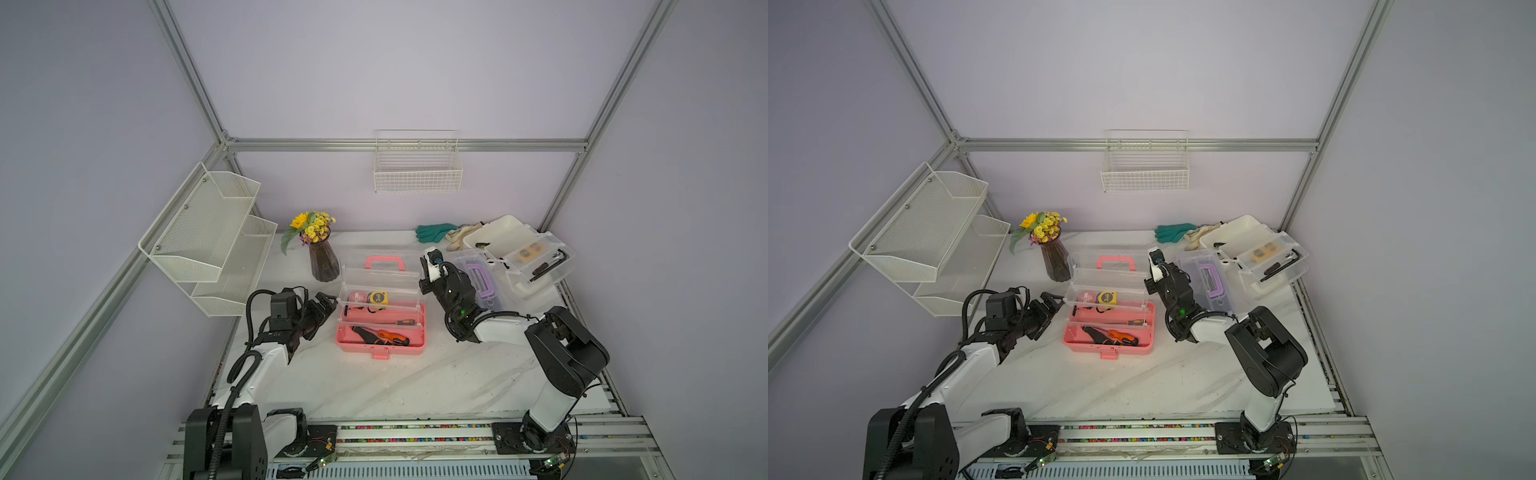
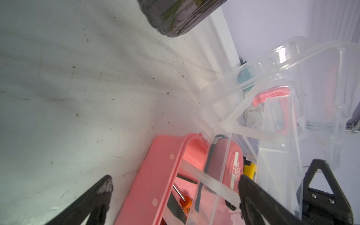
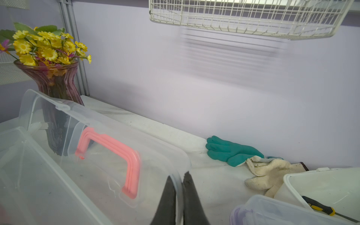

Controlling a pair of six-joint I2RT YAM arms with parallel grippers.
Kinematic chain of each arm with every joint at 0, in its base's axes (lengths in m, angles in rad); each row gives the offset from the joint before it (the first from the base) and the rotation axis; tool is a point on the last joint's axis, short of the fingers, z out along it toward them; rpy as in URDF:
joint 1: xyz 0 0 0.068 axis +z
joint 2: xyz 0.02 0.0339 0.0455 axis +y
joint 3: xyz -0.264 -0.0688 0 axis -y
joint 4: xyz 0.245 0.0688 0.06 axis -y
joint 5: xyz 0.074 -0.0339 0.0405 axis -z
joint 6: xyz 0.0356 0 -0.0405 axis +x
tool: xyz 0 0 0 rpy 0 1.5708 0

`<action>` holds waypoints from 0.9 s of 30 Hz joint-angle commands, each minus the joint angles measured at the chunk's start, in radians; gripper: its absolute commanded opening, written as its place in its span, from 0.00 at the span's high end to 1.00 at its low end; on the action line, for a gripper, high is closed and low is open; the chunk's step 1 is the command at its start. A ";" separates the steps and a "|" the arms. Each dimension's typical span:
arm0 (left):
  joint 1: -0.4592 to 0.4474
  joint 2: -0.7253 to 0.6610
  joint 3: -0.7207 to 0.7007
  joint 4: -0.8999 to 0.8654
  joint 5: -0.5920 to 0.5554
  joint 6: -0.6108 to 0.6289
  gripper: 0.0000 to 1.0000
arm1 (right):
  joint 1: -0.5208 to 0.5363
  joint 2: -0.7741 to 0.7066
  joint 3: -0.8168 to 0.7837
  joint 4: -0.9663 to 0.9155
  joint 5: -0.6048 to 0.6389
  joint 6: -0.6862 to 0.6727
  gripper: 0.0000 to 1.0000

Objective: Close toolboxes
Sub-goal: Close the toolbox lid.

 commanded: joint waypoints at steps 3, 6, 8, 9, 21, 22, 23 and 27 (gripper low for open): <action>-0.064 -0.104 -0.060 0.015 0.112 -0.074 0.00 | 0.036 -0.062 -0.046 0.076 -0.083 -0.049 1.00; -0.079 -0.137 -0.070 0.017 0.091 -0.101 0.00 | 0.039 -0.082 -0.110 0.118 -0.087 -0.035 1.00; -0.080 -0.148 -0.053 0.013 0.088 -0.099 0.00 | 0.042 -0.095 -0.148 0.138 -0.090 -0.030 1.00; -0.080 -0.151 -0.042 0.006 0.084 -0.095 0.00 | 0.042 -0.100 -0.160 0.138 -0.090 -0.025 1.00; -0.079 -0.136 0.082 -0.072 0.009 -0.020 0.00 | 0.101 -0.127 -0.308 0.211 -0.063 -0.036 1.00; -0.078 -0.133 0.094 -0.076 0.001 -0.012 0.00 | 0.108 -0.132 -0.314 0.208 -0.061 -0.046 0.99; -0.077 -0.131 0.106 -0.081 -0.006 -0.006 0.00 | 0.115 -0.139 -0.317 0.201 -0.060 -0.054 0.98; -0.076 -0.116 0.147 -0.086 -0.025 0.010 0.00 | 0.140 -0.169 -0.333 0.161 -0.051 -0.079 0.96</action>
